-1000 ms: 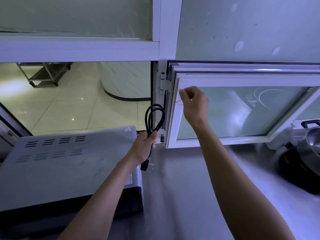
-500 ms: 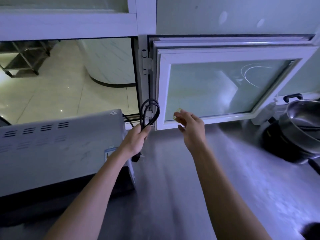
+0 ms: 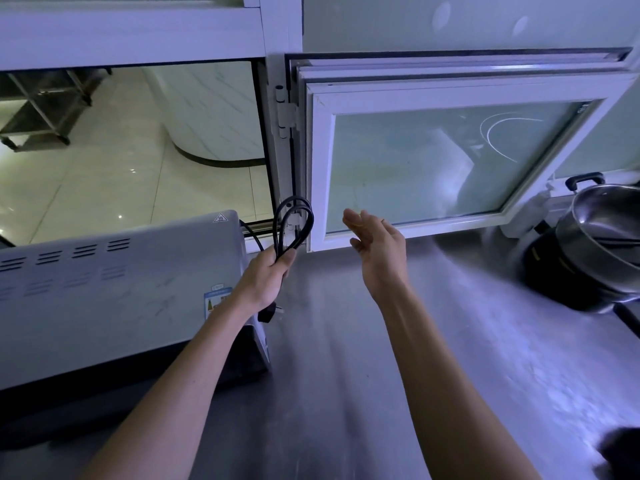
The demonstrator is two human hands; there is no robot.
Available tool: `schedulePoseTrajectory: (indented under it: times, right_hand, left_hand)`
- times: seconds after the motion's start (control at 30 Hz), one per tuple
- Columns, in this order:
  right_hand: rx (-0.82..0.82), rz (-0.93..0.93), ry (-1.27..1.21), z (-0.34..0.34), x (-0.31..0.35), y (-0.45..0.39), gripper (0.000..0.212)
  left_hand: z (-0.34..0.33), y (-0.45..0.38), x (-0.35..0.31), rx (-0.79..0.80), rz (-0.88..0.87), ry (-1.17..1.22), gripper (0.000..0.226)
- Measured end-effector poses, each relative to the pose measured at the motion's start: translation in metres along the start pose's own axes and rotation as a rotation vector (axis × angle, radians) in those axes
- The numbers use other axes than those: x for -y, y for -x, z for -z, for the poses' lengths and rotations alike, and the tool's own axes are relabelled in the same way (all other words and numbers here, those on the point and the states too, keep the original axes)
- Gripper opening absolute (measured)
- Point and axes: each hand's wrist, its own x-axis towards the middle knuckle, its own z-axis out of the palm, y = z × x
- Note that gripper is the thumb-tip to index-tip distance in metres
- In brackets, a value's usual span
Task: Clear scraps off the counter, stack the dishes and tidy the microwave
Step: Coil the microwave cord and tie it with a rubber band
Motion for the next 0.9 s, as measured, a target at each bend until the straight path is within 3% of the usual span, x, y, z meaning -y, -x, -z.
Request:
schedulePoseTrajectory:
  times: [0.3, 0.43, 0.9]
  right_hand:
    - [0.081, 0.038, -0.05, 0.001, -0.002, 0.005, 0.022]
    - [0.109, 0.085, -0.049, 0.002, -0.001, 0.006, 0.008]
    - [0.151, 0.139, -0.038, 0.003, -0.006, 0.011, 0.025]
  left_hand:
    - [-0.001, 0.0, 0.001, 0.002, -0.006, 0.004, 0.036]
    - [-0.001, 0.0, 0.002, 0.002, -0.026, -0.013, 0.038]
    - [-0.001, -0.002, 0.007, 0.009, -0.02, 0.007, 0.039]
